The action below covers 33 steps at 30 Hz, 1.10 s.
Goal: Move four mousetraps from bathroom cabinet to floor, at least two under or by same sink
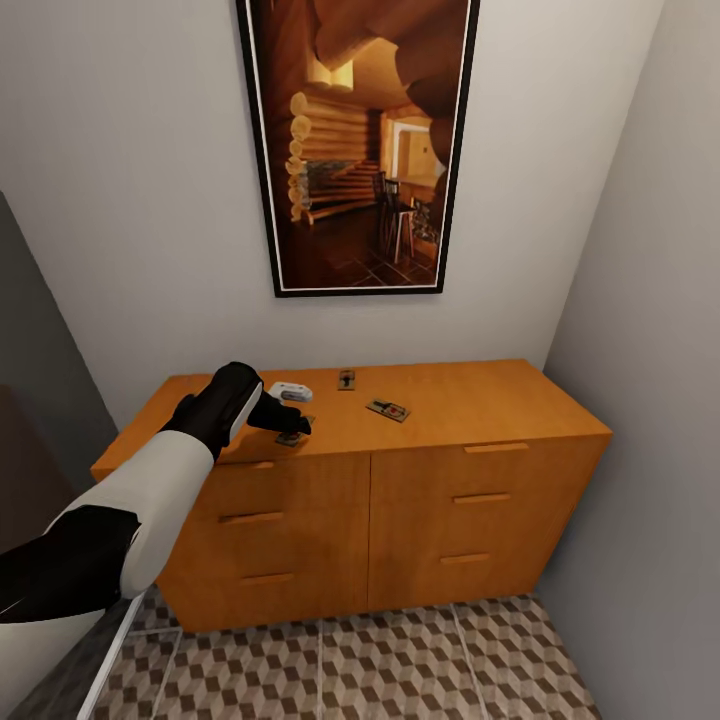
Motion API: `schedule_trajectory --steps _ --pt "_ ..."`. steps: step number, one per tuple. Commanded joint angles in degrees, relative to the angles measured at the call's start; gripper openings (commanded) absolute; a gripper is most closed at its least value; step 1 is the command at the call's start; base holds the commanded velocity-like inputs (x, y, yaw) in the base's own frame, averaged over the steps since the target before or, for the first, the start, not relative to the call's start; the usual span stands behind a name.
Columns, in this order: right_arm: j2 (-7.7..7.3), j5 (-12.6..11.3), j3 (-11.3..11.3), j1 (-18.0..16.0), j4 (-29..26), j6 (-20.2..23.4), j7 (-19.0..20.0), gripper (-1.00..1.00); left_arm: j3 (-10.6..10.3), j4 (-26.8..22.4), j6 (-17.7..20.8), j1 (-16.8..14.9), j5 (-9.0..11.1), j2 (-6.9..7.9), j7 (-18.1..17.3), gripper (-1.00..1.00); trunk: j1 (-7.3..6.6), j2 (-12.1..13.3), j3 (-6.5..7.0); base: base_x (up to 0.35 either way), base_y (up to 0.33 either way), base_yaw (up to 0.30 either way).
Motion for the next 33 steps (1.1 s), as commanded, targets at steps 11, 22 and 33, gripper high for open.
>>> schedule_trajectory --steps 11,22,33 --pt "-0.01 -0.1 0.2 0.0 0.0 -0.1 0.1 -1.0 -0.1 -0.1 0.1 0.0 -0.6 0.01 -0.5 1.0 0.0 0.0 -0.06 0.0 0.0 0.0" --pt "-0.01 -0.1 0.1 0.0 0.0 -0.1 0.1 -1.0 -0.1 0.7 0.1 0.0 -0.6 0.01 -0.5 1.0 0.0 0.0 -0.31 0.0 0.0 0.0" --pt "-0.01 -0.1 0.1 0.0 0.0 -0.1 0.1 -1.0 -0.1 0.7 0.2 0.0 -0.6 0.01 -0.5 1.0 0.0 0.0 -0.35 0.0 0.0 0.0"
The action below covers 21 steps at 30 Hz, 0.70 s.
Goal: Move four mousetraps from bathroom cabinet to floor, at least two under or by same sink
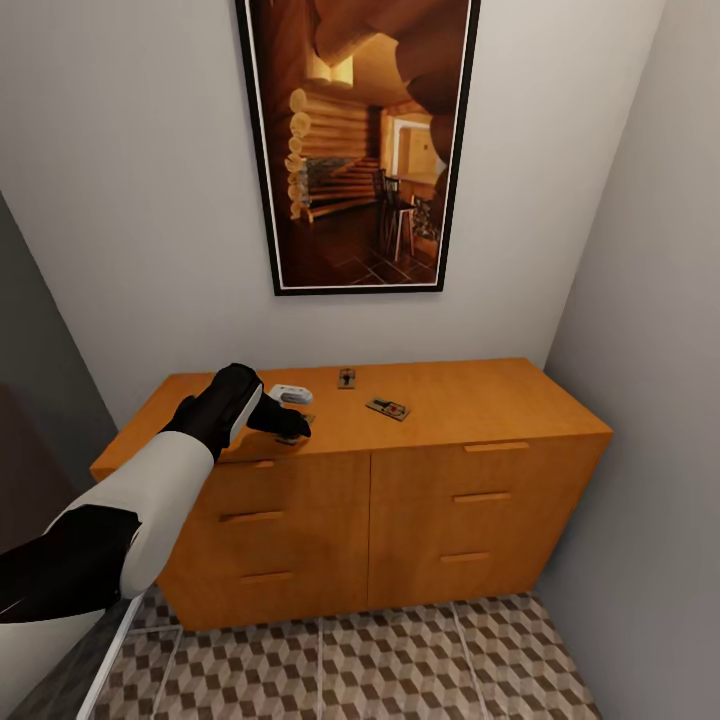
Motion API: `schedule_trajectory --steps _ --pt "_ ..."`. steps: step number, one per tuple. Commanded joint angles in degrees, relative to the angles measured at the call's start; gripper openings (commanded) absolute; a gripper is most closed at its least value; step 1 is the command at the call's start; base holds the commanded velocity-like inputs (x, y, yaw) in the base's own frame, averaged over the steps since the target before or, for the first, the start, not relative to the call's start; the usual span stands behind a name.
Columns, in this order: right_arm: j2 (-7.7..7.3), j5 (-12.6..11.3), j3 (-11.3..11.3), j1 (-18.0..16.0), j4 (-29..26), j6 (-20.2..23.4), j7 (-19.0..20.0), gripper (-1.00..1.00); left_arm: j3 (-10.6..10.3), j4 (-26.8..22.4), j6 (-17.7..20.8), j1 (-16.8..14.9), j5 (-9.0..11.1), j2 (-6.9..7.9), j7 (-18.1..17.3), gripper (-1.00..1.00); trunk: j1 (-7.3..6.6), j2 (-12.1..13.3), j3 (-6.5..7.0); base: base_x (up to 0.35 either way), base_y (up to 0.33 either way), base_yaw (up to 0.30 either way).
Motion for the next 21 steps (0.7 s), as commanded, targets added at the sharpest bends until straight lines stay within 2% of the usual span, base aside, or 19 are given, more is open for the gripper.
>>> schedule_trajectory --steps 1,21 --pt "-0.01 -0.1 0.2 0.0 0.0 -0.1 0.1 -1.0 -0.1 -0.1 0.1 0.0 -0.6 0.01 -0.5 1.0 0.0 0.0 -0.06 0.0 0.0 0.0" --pt "-0.01 -0.1 0.2 0.0 0.0 -0.1 0.1 -1.0 -0.1 0.6 0.1 0.0 -0.6 0.01 -0.5 1.0 0.0 0.0 -0.06 0.0 0.0 0.0"
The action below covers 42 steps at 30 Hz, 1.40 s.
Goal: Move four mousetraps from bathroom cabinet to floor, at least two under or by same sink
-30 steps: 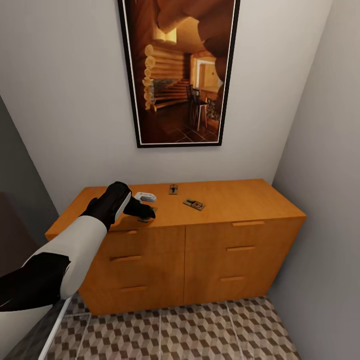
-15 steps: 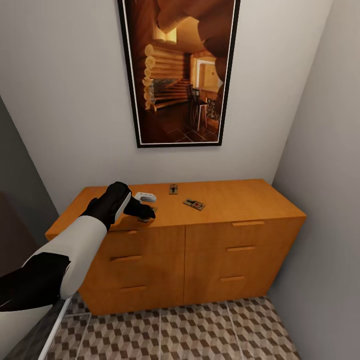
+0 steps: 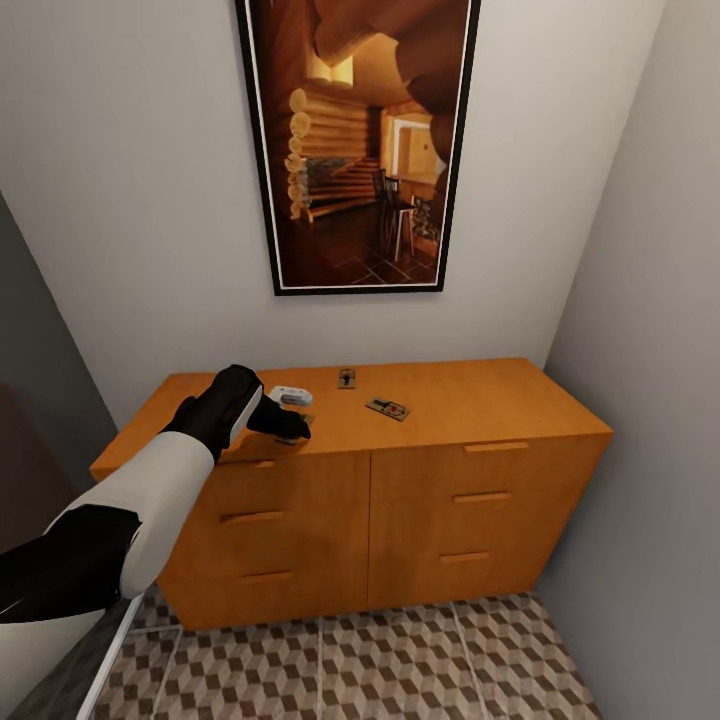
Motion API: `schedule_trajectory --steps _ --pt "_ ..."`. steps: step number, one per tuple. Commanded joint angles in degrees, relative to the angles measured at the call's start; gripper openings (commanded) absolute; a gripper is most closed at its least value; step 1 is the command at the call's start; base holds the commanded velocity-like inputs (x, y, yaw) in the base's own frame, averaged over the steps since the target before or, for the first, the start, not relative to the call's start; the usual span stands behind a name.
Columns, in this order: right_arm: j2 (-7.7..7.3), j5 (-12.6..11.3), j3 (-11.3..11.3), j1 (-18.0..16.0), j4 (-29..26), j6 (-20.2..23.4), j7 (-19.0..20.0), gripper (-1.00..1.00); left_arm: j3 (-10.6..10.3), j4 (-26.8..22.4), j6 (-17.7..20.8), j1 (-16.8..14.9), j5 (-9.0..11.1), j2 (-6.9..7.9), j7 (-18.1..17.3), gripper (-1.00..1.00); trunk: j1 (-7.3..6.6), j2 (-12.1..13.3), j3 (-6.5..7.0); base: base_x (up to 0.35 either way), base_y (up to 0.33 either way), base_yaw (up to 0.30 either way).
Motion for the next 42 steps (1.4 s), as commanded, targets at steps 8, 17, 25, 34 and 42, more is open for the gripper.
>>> schedule_trajectory --steps 8,17,25,34,42 --pt "-0.01 -0.1 0.2 0.0 0.0 -0.1 0.1 -1.0 0.0 0.4 0.1 0.0 -0.6 0.01 -0.5 1.0 0.0 0.0 -0.12 0.0 0.0 0.0" --pt "-0.01 -0.1 0.2 0.0 0.0 -0.1 0.1 -1.0 0.0 0.5 0.1 0.0 -0.6 0.01 -0.5 1.0 0.0 0.0 -0.13 0.0 0.0 0.0" --pt "-0.01 -0.1 0.2 0.0 0.0 -0.1 0.1 -1.0 -0.1 0.5 0.1 0.0 -0.6 0.01 -0.5 1.0 0.0 0.0 -0.13 0.0 0.0 0.0" --pt "-0.01 -0.1 0.2 0.0 0.0 -0.1 0.1 -1.0 -0.1 0.5 0.1 0.0 -0.6 0.01 -0.5 1.0 0.0 0.0 -0.13 0.0 0.0 0.0" --pt "-0.01 -0.1 0.2 0.0 0.0 -0.1 0.1 -1.0 -0.1 0.5 0.1 0.0 -0.6 0.01 -0.5 -1.0 0.0 0.0 -0.13 0.0 0.0 0.0"
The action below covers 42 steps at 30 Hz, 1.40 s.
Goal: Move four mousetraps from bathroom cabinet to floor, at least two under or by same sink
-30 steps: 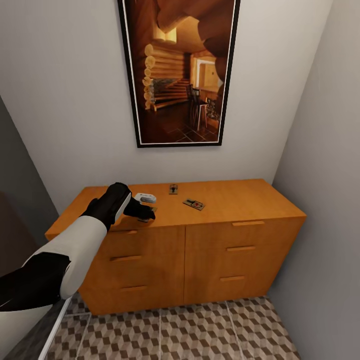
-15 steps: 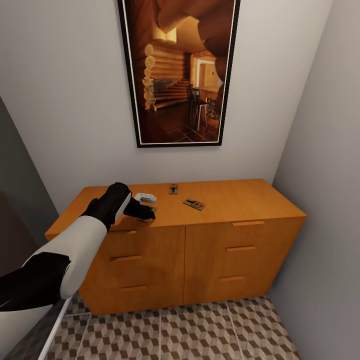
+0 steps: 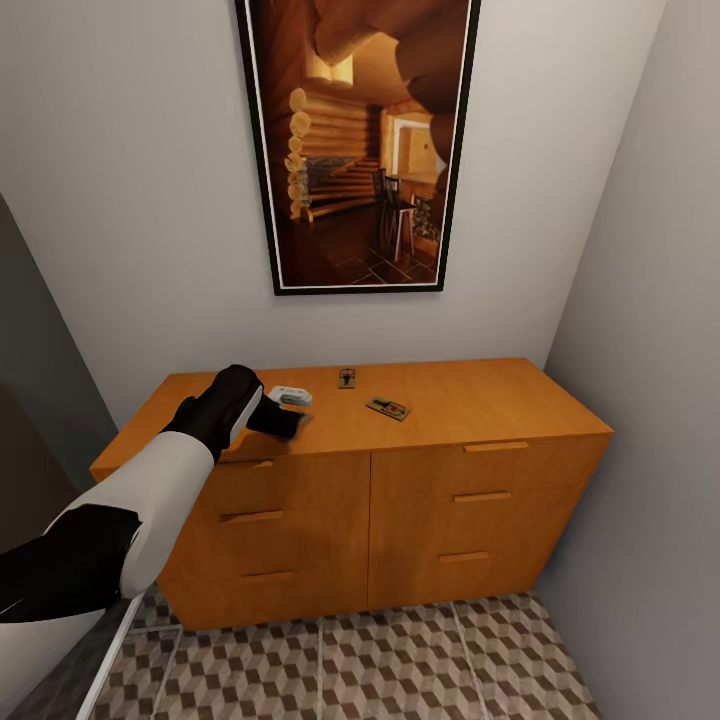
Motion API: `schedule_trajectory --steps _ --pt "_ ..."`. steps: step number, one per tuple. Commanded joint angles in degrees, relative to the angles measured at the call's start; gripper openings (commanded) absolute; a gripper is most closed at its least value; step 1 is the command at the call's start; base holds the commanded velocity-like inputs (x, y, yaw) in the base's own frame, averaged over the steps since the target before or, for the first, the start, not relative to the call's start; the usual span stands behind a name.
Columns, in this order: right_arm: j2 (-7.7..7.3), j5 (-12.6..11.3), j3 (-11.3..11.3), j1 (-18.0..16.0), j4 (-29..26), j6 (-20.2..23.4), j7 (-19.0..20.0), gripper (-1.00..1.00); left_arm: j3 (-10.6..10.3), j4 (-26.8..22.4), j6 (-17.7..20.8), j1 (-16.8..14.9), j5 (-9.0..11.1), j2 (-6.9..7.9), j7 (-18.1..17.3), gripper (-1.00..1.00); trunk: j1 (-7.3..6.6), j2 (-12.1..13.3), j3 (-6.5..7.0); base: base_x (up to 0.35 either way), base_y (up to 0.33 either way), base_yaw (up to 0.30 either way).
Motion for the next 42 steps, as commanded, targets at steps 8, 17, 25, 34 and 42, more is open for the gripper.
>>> schedule_trajectory --steps 8,17,25,34,42 --pt "-0.01 -0.1 0.2 0.0 0.0 -0.1 0.1 -1.0 -0.1 0.9 0.1 0.0 -0.6 0.03 -0.5 -1.0 0.01 0.0 -0.07 0.0 0.0 0.0" --pt "-0.01 -0.1 0.2 0.0 0.0 -0.1 0.1 -1.0 -0.1 0.9 0.1 0.0 -0.6 0.03 -0.5 -1.0 0.01 0.0 -0.07 0.0 0.0 0.0" --pt "-0.01 -0.1 0.2 0.0 0.0 -0.1 0.1 -1.0 -0.1 0.9 0.1 0.0 -0.6 0.03 -0.5 -1.0 0.01 0.0 -0.07 0.0 0.0 0.0" --pt "-0.01 -0.1 0.2 0.0 0.0 -0.1 0.1 -1.0 -0.1 1.5 0.0 0.0 -0.6 0.03 -0.4 -1.0 0.01 0.0 -0.07 0.0 0.0 0.0" --pt "0.0 -0.1 0.1 0.0 0.0 -0.1 0.1 -1.0 -0.1 1.7 0.0 0.0 -0.6 0.03 -0.5 -1.0 0.01 0.0 0.19 0.0 0.0 0.0"
